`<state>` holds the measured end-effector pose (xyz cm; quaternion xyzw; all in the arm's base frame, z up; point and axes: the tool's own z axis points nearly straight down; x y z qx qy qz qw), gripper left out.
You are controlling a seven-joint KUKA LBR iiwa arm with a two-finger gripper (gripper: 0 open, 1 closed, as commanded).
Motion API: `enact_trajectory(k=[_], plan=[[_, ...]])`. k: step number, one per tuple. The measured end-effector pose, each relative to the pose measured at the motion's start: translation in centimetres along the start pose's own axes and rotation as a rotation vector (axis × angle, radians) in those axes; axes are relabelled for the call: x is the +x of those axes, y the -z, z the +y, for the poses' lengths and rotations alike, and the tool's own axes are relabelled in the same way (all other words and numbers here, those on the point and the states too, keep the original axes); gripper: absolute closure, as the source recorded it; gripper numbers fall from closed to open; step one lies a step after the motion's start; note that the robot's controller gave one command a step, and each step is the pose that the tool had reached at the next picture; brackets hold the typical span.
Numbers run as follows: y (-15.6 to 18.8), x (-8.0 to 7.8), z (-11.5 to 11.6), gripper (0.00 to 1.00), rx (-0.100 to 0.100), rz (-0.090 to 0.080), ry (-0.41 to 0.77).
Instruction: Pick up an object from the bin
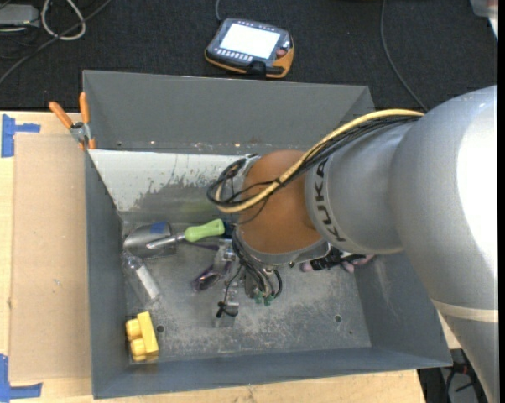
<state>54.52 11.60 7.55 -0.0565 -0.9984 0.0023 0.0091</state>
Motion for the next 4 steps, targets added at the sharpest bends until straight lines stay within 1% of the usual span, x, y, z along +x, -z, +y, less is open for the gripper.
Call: enact_trajectory(k=[1, 2, 4], plan=[[-0.5, -4.3, -2.2, 0.0, -0.007, -0.026, 0.46], [-0.1, -0.7, -0.2, 1.0, -0.004, -0.003, 0.041], [0.5, -0.7, -0.3, 1.0, -0.003, -0.002, 0.039]])
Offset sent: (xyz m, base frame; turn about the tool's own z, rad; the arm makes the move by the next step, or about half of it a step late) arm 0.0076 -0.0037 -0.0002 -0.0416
